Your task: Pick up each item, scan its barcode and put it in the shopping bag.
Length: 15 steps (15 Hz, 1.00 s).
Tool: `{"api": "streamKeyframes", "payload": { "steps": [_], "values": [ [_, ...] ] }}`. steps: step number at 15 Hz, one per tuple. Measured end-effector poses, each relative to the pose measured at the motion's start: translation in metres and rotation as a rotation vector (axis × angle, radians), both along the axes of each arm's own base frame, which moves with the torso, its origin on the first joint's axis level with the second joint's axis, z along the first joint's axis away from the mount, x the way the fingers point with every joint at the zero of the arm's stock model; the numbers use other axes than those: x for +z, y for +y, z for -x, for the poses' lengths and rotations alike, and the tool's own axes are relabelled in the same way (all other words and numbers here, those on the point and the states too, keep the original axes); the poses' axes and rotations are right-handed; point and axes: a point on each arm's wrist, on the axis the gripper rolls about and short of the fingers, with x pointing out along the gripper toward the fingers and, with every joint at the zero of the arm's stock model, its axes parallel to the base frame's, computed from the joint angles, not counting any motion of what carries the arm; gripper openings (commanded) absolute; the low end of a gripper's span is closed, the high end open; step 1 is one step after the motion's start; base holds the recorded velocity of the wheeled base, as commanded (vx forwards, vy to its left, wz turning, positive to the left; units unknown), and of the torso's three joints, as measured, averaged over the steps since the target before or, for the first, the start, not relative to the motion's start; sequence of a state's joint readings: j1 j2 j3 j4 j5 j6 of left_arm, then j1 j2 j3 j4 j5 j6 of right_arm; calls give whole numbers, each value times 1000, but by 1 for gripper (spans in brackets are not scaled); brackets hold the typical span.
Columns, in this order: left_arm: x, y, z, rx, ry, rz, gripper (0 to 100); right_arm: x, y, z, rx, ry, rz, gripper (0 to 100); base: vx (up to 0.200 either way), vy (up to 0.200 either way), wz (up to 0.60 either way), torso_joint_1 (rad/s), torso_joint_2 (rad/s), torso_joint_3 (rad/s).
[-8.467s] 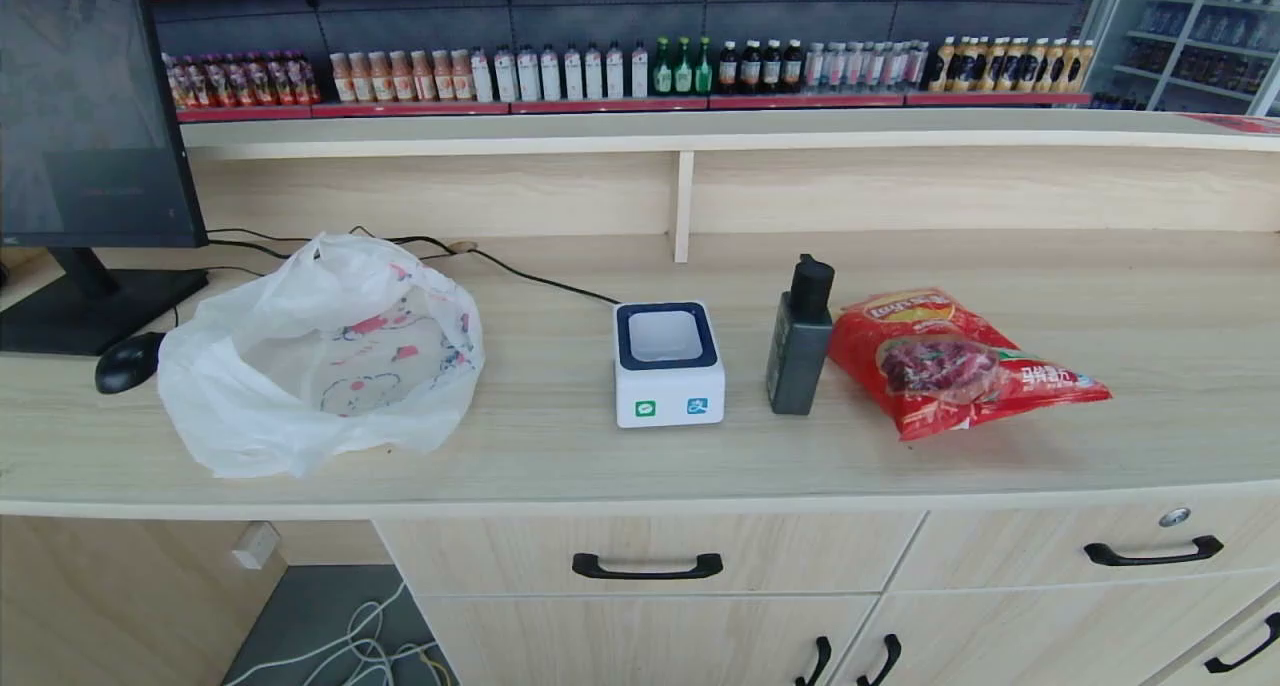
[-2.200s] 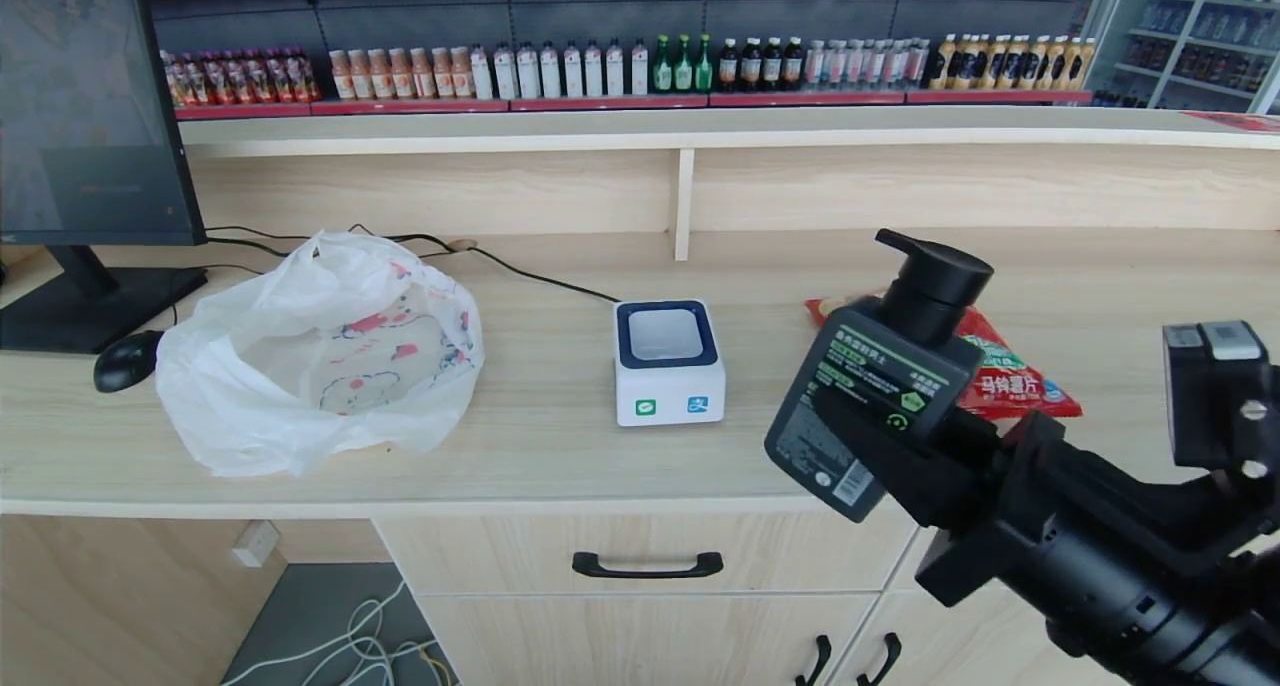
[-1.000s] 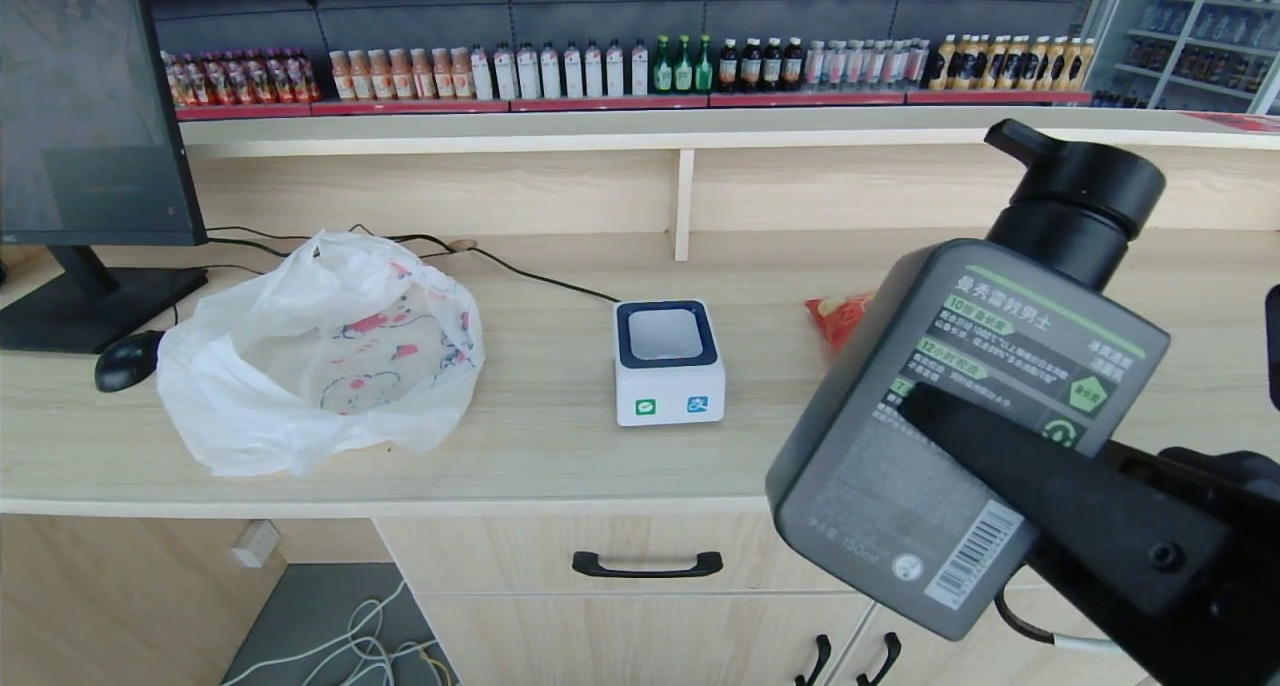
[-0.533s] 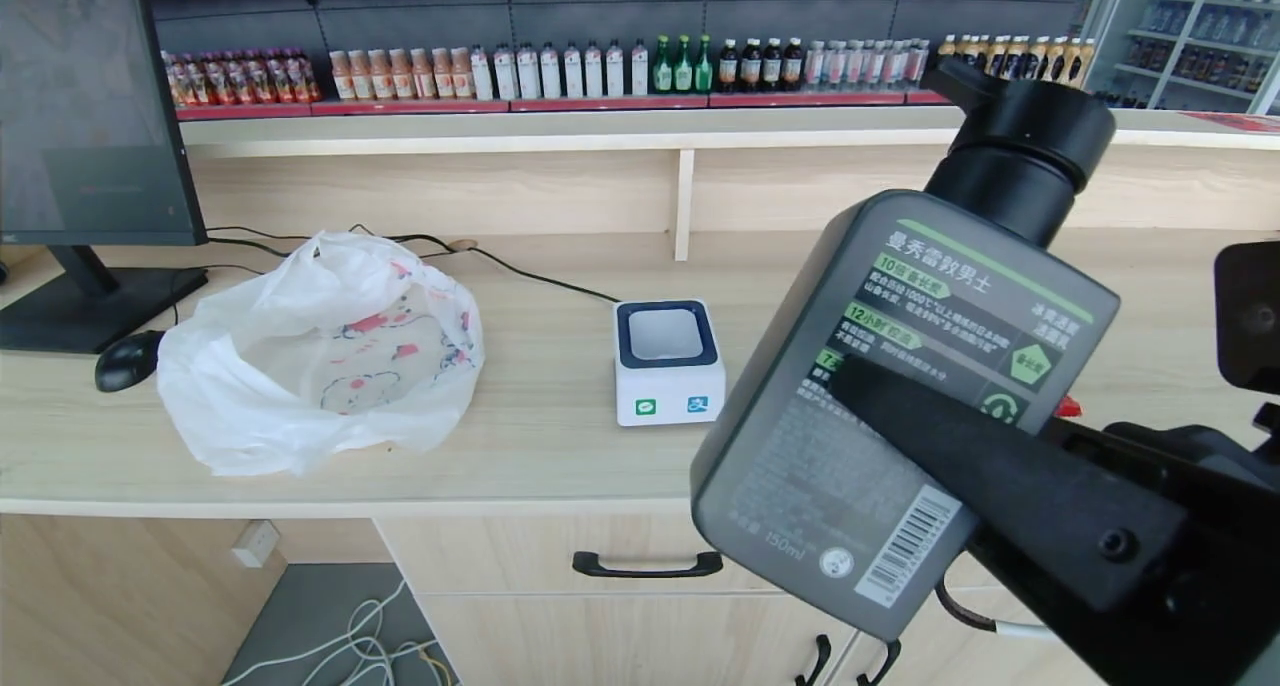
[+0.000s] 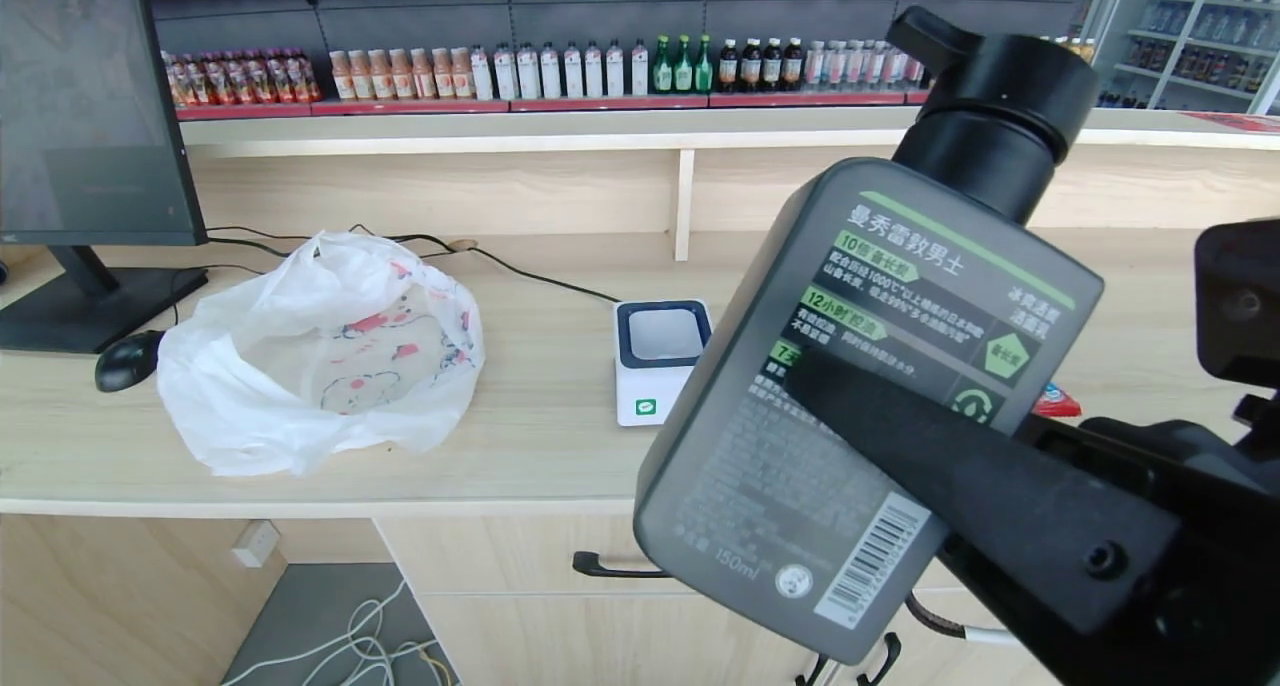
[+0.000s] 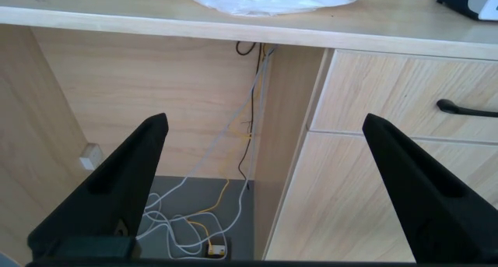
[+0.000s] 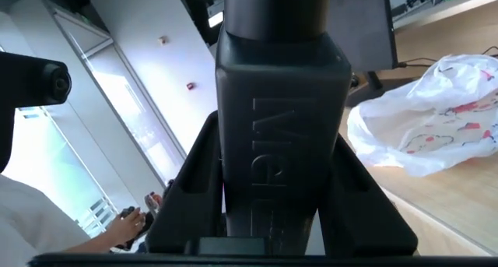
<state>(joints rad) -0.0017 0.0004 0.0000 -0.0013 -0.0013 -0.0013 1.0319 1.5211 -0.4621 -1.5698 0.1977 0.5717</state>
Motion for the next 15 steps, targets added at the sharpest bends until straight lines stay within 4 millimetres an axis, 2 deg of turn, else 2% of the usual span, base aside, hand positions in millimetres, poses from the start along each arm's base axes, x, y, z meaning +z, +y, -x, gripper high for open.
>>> {"api": "streamKeyframes", "payload": {
  "steps": [9, 15],
  "values": [
    [0, 0, 0, 0, 0, 0, 100, -2, 5, 3, 7, -14, 15, 0, 0, 0, 0, 0, 0, 0],
    [0, 0, 0, 0, 0, 0, 100, -9, -16, -31, -272, -178, 113, 0, 0, 0, 0, 0, 0, 0]
  ]
}}
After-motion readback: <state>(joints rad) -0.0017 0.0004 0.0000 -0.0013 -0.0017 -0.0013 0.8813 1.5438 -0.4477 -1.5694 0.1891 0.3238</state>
